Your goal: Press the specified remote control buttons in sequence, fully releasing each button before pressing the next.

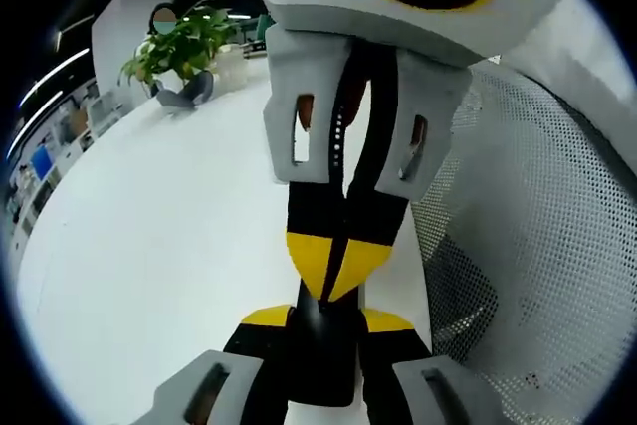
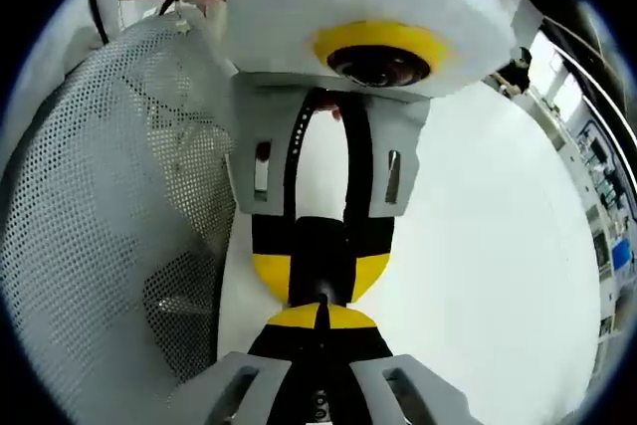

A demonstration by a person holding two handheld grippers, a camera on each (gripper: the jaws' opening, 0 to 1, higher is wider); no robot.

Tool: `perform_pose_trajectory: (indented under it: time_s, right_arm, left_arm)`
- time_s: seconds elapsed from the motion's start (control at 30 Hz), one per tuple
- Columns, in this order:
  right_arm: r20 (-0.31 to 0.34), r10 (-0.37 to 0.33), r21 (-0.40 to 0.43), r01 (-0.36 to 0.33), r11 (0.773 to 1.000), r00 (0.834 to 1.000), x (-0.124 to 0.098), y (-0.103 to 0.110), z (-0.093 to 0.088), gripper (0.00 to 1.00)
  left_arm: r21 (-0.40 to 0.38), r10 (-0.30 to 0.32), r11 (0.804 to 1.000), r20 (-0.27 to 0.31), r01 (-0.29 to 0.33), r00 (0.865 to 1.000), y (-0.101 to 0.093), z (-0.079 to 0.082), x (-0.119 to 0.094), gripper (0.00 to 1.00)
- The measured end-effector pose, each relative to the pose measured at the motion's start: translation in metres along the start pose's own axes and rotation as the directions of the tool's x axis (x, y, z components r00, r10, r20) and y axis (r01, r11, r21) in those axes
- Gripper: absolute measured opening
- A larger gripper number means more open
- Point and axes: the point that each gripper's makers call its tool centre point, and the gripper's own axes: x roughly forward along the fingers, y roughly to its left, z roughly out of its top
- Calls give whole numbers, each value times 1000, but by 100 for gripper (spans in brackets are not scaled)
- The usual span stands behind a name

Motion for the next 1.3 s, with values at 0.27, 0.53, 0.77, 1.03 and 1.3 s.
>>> perform_pose_trajectory:
  time_s: [0.27,0.53,0.77,1.03,1.3]
  right_arm:
    - [63,-18,62,14,998,998,-1,2,3,0]
    - [96,-52,-87,61,994,994,1,4,5,0]
    - [60,3,-462,25,887,998,4,9,7,0]
    - [41,26,-476,-3,879,999,7,8,9,0]
    - [100,-15,-133,28,991,995,8,4,10,0]
  left_arm:
    - [-4,5,1000,-5,-5,1000,0,1,0,24]
    - [-23,17,1000,-12,-17,1000,-1,2,1,25]
    - [-26,21,999,-26,-22,999,-1,2,2,25]
    - [-26,26,999,-18,-27,1000,-2,1,2,25]
    - [-32,38,999,-13,-38,999,-1,0,3,25]
